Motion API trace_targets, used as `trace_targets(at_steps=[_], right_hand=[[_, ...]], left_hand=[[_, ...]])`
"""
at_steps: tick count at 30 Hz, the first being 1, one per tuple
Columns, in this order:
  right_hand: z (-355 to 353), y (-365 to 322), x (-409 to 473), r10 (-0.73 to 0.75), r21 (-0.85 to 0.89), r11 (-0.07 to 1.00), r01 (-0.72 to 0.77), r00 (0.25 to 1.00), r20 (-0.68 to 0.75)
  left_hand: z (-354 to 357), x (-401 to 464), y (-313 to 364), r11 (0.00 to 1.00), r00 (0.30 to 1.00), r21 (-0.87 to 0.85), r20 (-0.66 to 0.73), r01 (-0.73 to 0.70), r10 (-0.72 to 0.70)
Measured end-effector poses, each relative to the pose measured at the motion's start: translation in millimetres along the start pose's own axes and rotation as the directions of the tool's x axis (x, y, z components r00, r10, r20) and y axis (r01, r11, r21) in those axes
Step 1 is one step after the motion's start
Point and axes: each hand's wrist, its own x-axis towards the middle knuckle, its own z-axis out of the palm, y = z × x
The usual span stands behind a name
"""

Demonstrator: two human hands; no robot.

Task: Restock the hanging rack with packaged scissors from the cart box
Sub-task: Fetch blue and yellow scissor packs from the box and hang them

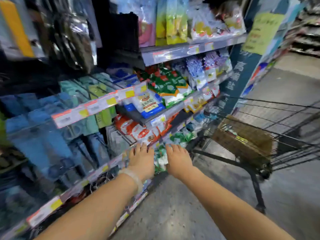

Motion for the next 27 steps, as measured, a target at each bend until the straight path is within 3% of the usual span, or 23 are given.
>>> trace_targets(at_steps=[7,12,21,27], right_hand=[[-2,156,-24,0.317,0.041,0.947,-0.319,0.948,0.036],[5,247,-17,0.466,0.052,0.881,-0.471,0.881,0.086],[-19,416,87,0.566,0.033,0.82,-0.572,0.818,0.102],[-35,515,156,0.617,0.112,0.776,-0.621,0.784,0.072]], left_hand=[[4,70,147,0.969,0.968,0.021,0.059,-0.247,0.246],[9,131,235,0.92,0.919,0.053,0.096,-0.388,0.382],[-15,298,372,0.862,0.861,0.064,0.122,-0.503,0.493],[-30,401,438,0.852,0.85,0.081,0.164,-0.518,0.501]])
